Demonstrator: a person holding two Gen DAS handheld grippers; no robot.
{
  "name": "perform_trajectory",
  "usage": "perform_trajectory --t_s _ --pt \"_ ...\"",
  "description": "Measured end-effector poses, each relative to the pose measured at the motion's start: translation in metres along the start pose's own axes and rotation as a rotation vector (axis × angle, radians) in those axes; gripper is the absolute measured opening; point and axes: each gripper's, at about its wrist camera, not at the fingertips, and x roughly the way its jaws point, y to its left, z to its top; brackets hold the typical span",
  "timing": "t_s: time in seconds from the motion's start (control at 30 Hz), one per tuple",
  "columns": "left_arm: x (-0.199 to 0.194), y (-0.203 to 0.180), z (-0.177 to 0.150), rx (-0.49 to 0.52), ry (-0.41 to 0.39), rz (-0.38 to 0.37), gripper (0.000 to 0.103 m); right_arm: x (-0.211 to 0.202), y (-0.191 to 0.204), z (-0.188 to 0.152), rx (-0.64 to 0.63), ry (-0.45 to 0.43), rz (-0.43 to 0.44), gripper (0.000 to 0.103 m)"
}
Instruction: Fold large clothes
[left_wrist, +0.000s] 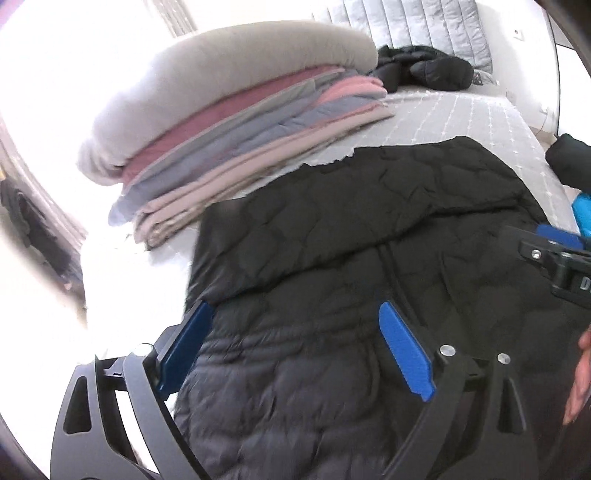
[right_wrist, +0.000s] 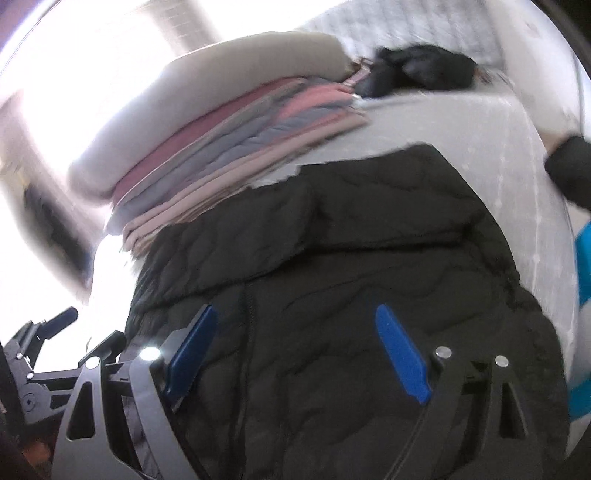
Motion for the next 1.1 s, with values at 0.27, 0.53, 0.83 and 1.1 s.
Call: perform_trajectory --t_s 0.27,0.53,0.83,1.1 --pt "-0.041 0.026 -0.070 -0.055 0.011 -0.039 0.091 -0.032 0.015 -0.057 -0.074 0.065 0.060 0.088" --pt "-0.014 0.102 -0.164 -0.442 0.152 -0.283 0.091 -0.041 0.001 -0.129 -0.048 0.140 0.023 0.089" --pt "-0.016 0.118 -0.166 -0.505 0.130 -0.249 0.092 -0.041 -0.040 -0.120 0.188 0.116 0.212 0.092" --pt "-0.020 0.122 -0.170 -0.503 0.115 -0.213 0.092 -0.047 -0.030 -0.133 0.098 0.095 0.176 0.096"
